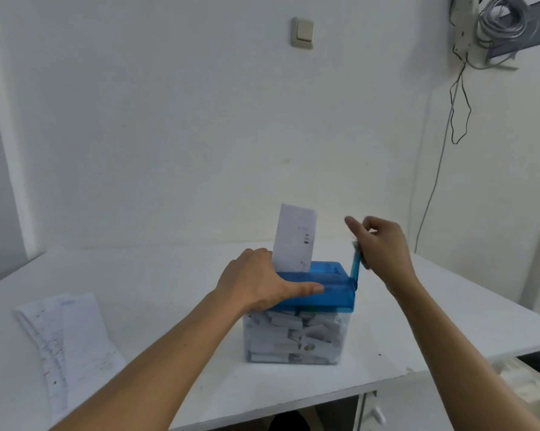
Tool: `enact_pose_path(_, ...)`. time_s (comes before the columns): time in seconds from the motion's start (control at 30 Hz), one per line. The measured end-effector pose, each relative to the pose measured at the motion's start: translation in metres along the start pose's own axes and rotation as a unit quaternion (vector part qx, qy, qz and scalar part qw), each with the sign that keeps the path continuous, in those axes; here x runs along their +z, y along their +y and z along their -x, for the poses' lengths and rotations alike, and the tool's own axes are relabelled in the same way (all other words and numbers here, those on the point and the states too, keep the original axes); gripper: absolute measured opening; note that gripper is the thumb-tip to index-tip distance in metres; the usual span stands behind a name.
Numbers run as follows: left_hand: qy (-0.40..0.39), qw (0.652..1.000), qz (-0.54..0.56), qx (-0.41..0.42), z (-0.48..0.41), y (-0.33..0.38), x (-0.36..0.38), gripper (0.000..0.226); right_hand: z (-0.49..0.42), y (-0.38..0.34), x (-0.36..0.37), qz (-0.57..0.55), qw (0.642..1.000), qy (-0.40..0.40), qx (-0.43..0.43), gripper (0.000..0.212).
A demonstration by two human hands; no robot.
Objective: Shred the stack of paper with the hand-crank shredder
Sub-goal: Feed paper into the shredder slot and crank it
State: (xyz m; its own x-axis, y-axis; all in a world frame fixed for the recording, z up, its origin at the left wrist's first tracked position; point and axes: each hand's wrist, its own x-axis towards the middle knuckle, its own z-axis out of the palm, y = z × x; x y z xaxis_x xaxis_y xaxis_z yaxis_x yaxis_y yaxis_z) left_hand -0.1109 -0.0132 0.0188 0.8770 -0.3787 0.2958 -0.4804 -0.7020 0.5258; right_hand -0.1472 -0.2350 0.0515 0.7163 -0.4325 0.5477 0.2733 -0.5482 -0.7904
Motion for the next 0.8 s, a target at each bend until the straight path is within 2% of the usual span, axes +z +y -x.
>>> enact_pose_path(0.2,-0.001,1.0,0.009,0.018,0.0,-0.001,0.002,0.109,-0.013,0.051,0.036,0.015,0.992,-0.063,0.11,0.044)
enact_pose_path(0.3,0.008,1.0,0.003,0.017,0.001,0.0,0.002,0.114,0.003,0.068,0.041,0.0,0.988,-0.05,0.148,0.05)
enact_pose_path(0.43,0.025,1.0,-0.008,0.016,0.001,0.0,0.003,0.118,0.024,0.076,0.042,0.005,0.983,-0.06,0.176,0.046)
enact_pose_path(0.57,0.027,0.999,-0.019,0.007,0.001,0.001,0.003,0.118,0.035,0.08,0.034,0.106,0.972,-0.093,0.19,0.033)
enact_pose_path(0.7,0.013,1.0,-0.027,-0.004,0.003,0.002,0.002,0.109,0.058,0.083,0.024,0.097,0.972,-0.096,0.191,0.039)
enact_pose_path(0.8,0.011,0.999,-0.041,-0.012,0.003,0.004,0.002,0.114,0.074,0.072,0.014,0.082,0.969,-0.125,0.198,0.044)
